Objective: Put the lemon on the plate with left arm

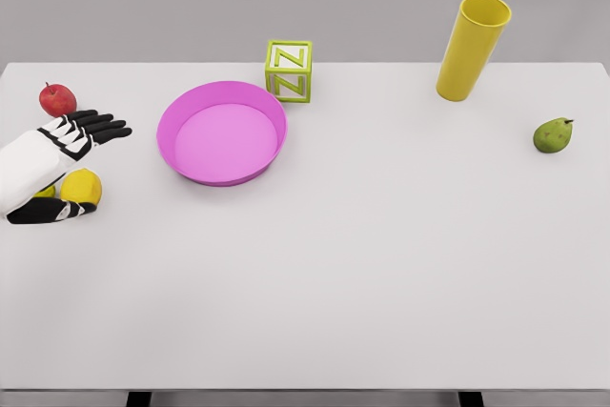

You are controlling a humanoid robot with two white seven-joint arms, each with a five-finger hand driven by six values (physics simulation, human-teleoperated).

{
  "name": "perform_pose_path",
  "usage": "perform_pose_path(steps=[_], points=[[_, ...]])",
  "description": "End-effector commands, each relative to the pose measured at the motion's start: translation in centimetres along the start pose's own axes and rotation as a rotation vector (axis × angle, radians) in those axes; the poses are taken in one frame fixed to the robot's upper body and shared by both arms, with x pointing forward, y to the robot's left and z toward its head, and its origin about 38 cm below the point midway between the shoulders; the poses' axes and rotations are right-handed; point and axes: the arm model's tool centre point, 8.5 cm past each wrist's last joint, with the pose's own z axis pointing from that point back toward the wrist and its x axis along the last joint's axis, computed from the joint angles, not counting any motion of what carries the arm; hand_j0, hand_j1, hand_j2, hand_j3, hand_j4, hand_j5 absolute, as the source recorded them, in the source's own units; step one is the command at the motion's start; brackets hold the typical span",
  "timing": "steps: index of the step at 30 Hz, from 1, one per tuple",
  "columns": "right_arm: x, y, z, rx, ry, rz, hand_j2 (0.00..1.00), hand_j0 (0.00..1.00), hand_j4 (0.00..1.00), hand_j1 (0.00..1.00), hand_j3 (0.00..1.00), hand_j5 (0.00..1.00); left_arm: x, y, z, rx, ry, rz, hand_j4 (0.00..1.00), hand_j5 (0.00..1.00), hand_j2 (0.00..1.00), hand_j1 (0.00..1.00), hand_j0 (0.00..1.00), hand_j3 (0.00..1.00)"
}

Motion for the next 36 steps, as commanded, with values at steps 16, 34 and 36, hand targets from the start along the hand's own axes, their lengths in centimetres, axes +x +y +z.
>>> perform_pose_path(steps=[16, 34, 36], points=[[0.0, 0.0, 0.0, 0.0, 0.0, 0.0, 1.0, 1.0, 1.0, 1.0, 1.0, 1.0, -0.5, 0.6, -0.5, -0.038, 0.037, -0.127, 1.0, 1.0, 1.0, 1.0, 1.0, 1.0], [0.0, 0.0, 0.0, 0.0, 0.0, 0.0, 1.0, 1.0, 1.0, 1.0, 1.0, 1.0, -1.0, -2.6, 0.0, -0.389, 0.072, -0.159, 1.0, 1.0, 1.0, 1.0, 1.0, 1.0], [0.0, 0.0, 0.0, 0.0, -0.001, 0.0, 1.0, 1.0, 1.0, 1.0, 1.0, 1.0, -1.1, -2.7, 0.0, -0.4, 0.079, -0.174, 1.0, 1.0, 1.0, 1.0, 1.0, 1.0]])
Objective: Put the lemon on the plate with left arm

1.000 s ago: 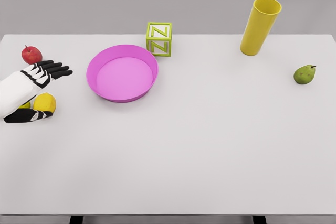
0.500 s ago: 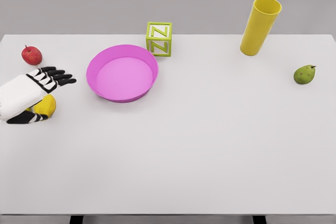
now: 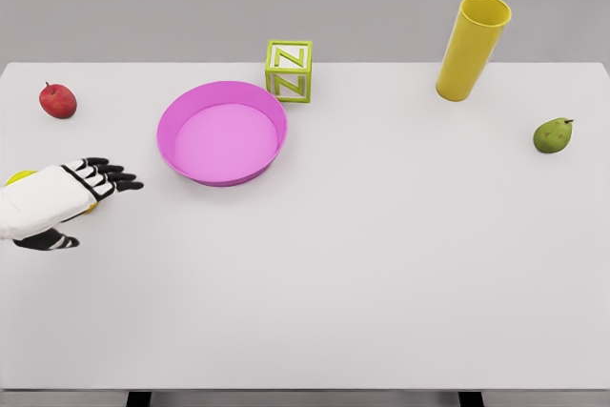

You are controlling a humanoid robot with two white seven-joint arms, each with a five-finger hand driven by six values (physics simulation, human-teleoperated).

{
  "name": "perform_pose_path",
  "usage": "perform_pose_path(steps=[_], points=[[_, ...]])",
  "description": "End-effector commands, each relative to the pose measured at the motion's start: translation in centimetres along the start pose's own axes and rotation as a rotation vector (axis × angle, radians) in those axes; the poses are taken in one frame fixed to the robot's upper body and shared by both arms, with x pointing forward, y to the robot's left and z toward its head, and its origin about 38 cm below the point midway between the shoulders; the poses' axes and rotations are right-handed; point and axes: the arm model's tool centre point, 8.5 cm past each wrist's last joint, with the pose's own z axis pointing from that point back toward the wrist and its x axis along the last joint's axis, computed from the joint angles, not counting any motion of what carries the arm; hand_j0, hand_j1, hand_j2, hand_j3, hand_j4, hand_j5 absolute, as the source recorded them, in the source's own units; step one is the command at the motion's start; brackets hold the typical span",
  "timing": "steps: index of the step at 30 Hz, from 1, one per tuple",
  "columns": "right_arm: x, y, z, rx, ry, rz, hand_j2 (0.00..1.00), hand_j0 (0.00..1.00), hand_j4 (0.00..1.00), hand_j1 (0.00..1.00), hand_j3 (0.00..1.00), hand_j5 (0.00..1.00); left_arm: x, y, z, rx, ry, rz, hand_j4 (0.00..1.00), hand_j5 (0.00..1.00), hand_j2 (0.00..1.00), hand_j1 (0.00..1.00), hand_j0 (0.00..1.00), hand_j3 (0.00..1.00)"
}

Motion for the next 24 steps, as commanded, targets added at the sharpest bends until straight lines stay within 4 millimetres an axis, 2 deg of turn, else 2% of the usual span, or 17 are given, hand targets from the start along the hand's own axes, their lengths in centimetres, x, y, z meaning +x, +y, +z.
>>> perform_pose_path(steps=[1, 4, 10, 16, 20, 24], points=[[0.0, 0.0, 0.0, 0.0, 0.001, 0.0, 1.0, 1.0, 1.0, 1.0, 1.0, 1.0, 0.0, -0.3, -0.2, -0.016, 0.01, -0.01, 1.0, 1.0, 1.0, 1.0, 1.0, 1.0], [0.0, 0.0, 0.0, 0.0, 0.001, 0.0, 1.0, 1.0, 1.0, 1.0, 1.0, 1.0, 0.3, -0.7, -0.6, -0.011, 0.018, -0.01, 1.0, 1.0, 1.0, 1.0, 1.0, 1.0], [0.0, 0.0, 0.0, 0.0, -0.001, 0.0, 1.0, 1.0, 1.0, 1.0, 1.0, 1.0, -0.1, 0.0, -0.9, 0.01, 0.021, -0.011, 1.0, 1.0, 1.0, 1.0, 1.0, 1.0], [0.0, 0.0, 0.0, 0.0, 0.001, 0.0, 1.0, 1.0, 1.0, 1.0, 1.0, 1.0, -1.9, -0.3, -2.1, 0.019, 0.042, 0.035, 1.0, 1.0, 1.0, 1.0, 1.0, 1.0], [0.0, 0.0, 0.0, 0.0, 0.001, 0.0, 1.0, 1.0, 1.0, 1.0, 1.0, 1.0, -2.7, -1.2, -2.0, 0.002, 0.058, 0.069, 1.0, 1.0, 1.0, 1.0, 1.0, 1.0], [0.0, 0.0, 0.0, 0.0, 0.001, 0.0, 1.0, 1.0, 1.0, 1.0, 1.0, 1.0, -3.0, -1.4, -2.0, 0.001, 0.077, 0.087, 1.0, 1.0, 1.0, 1.0, 1.0, 1.0]])
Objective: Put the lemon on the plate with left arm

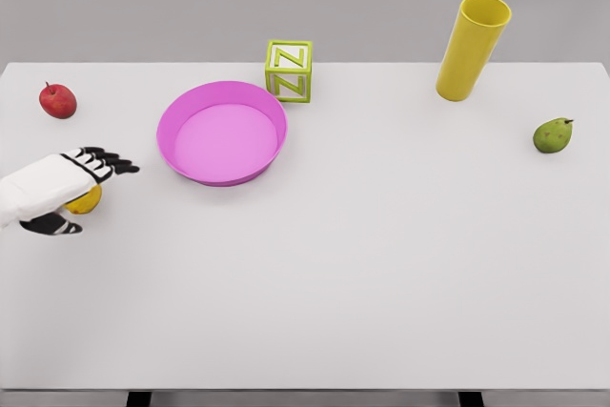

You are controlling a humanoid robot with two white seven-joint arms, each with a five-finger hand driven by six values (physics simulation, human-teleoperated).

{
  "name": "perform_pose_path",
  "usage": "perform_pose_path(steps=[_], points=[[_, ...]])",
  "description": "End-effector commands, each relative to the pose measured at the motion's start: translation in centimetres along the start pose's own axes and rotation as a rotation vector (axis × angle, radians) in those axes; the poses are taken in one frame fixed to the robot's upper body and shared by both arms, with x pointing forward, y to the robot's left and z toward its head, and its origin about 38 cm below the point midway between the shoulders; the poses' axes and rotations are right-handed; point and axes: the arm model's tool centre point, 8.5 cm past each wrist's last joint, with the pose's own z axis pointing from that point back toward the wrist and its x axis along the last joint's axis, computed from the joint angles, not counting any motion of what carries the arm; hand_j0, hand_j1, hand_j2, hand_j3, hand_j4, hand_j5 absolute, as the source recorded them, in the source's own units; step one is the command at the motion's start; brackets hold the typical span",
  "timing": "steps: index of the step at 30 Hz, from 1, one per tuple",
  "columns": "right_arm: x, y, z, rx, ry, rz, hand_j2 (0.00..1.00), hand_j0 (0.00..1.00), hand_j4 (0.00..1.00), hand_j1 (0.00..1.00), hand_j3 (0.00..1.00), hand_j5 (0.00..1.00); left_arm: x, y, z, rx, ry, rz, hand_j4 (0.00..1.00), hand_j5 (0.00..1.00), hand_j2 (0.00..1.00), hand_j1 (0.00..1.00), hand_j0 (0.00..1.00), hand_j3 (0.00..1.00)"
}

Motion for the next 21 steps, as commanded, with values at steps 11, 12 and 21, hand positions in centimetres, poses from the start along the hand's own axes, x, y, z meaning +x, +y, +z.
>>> perform_pose_path(steps=[11, 12, 21], points=[[0.0, 0.0, 0.0, 0.0, 0.001, 0.001, 1.0, 1.0, 1.0, 1.0, 1.0, 1.0, -2.3, -1.4, 0.0, -0.026, 0.095, 0.101, 1.0, 1.0, 1.0, 1.0, 1.0, 1.0], [0.0, 0.0, 0.0, 0.0, 0.001, 0.001, 1.0, 1.0, 1.0, 1.0, 1.0, 1.0, -2.5, -1.5, 0.0, -0.028, 0.099, 0.105, 1.0, 1.0, 1.0, 1.0, 1.0, 1.0], [0.0, 0.0, 0.0, 0.0, 0.001, 0.001, 1.0, 1.0, 1.0, 1.0, 1.0, 1.0, -3.0, -1.7, -1.0, -0.044, 0.092, 0.117, 1.0, 1.0, 1.0, 1.0, 1.0, 1.0]])
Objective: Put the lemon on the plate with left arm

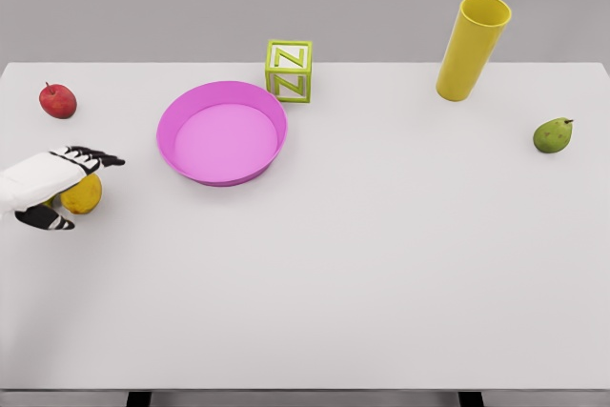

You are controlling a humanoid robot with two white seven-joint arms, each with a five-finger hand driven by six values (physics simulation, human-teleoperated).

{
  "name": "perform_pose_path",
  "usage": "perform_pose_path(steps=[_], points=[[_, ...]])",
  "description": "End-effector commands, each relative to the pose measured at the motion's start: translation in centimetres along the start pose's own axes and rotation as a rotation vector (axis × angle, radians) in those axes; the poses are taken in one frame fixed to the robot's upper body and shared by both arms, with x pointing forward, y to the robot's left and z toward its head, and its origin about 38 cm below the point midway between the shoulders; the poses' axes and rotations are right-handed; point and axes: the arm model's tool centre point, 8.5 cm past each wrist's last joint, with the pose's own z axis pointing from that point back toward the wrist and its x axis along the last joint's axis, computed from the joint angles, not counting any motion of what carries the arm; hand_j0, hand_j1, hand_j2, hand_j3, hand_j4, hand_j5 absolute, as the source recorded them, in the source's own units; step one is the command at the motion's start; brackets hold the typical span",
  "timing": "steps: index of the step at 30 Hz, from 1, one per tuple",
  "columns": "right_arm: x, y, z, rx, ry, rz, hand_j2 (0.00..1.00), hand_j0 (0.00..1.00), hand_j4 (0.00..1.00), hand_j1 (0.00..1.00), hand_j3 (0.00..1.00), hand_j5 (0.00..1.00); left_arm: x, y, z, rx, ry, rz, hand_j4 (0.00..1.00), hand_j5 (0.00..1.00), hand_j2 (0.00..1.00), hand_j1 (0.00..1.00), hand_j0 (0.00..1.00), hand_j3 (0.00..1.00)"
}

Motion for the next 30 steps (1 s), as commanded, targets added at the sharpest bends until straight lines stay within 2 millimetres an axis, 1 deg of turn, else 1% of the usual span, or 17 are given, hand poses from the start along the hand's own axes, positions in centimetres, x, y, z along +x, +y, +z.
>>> perform_pose_path(steps=[1, 4, 5, 16, 18, 21, 23, 25, 27, 30], points=[[-0.01, 0.01, 0.0, 0.0, 0.0, 0.0, 1.0, 1.0, 1.0, 1.0, 1.0, 1.0, -0.02, -0.28, -0.12, -0.006, -0.002, 0.01, 1.0, 1.0, 1.0, 1.0, 1.0, 1.0], [-0.01, 0.01, 0.0, 0.0, 0.0, 0.0, 1.0, 1.0, 1.0, 1.0, 1.0, 1.0, -0.36, -0.46, -0.7, -0.018, -0.001, 0.02, 1.0, 1.0, 1.0, 1.0, 1.0, 1.0], [-0.01, 0.01, 0.0, 0.0, 0.0, 0.0, 1.0, 1.0, 1.0, 1.0, 1.0, 1.0, -0.39, -0.2, -0.77, -0.016, -0.002, 0.015, 1.0, 1.0, 1.0, 1.0, 1.0, 1.0], [-0.01, 0.01, 0.0, 0.0, 0.0, 0.0, 1.0, 1.0, 1.0, 1.0, 1.0, 1.0, -0.41, -0.25, -0.8, -0.016, 0.0, 0.019, 1.0, 1.0, 1.0, 1.0, 1.0, 1.0], [-0.01, 0.01, 0.0, 0.0, 0.0, 0.0, 1.0, 1.0, 1.0, 1.0, 1.0, 1.0, -0.48, -0.32, -0.8, -0.017, 0.001, 0.021, 0.98, 0.98, 0.98, 0.98, 0.98, 0.98], [-0.01, 0.01, 0.0, 0.0, 0.0, 0.0, 1.0, 1.0, 1.0, 1.0, 1.0, 1.0, -0.74, -0.6, -0.78, -0.022, 0.007, 0.03, 0.97, 0.97, 0.97, 0.97, 0.97, 0.97], [-0.01, 0.01, 0.0, 0.0, 0.0, -0.001, 1.0, 1.0, 1.0, 1.0, 1.0, 1.0, -0.81, -0.67, -0.77, -0.024, 0.008, 0.033, 0.91, 0.91, 0.91, 0.91, 0.91, 0.91], [0.04, 0.0, 0.0, 0.0, -0.001, 0.0, 1.0, 1.0, 1.0, 1.0, 1.0, 1.0, -0.8, -0.74, -0.76, -0.025, 0.008, 0.033, 0.91, 0.91, 0.91, 0.91, 0.91, 0.91], [-0.01, 0.01, 0.0, 0.0, 0.0, 0.0, 1.0, 1.0, 1.0, 1.0, 1.0, 1.0, -0.77, -0.71, -0.76, -0.024, 0.008, 0.032, 0.86, 0.86, 0.86, 0.86, 0.86, 0.86], [-0.01, 0.01, 0.0, 0.0, 0.0, -0.001, 1.0, 1.0, 1.0, 1.0, 1.0, 1.0, -0.67, -0.67, -0.7, -0.015, -0.003, 0.048, 0.75, 0.75, 0.75, 0.75, 0.75, 0.75]])
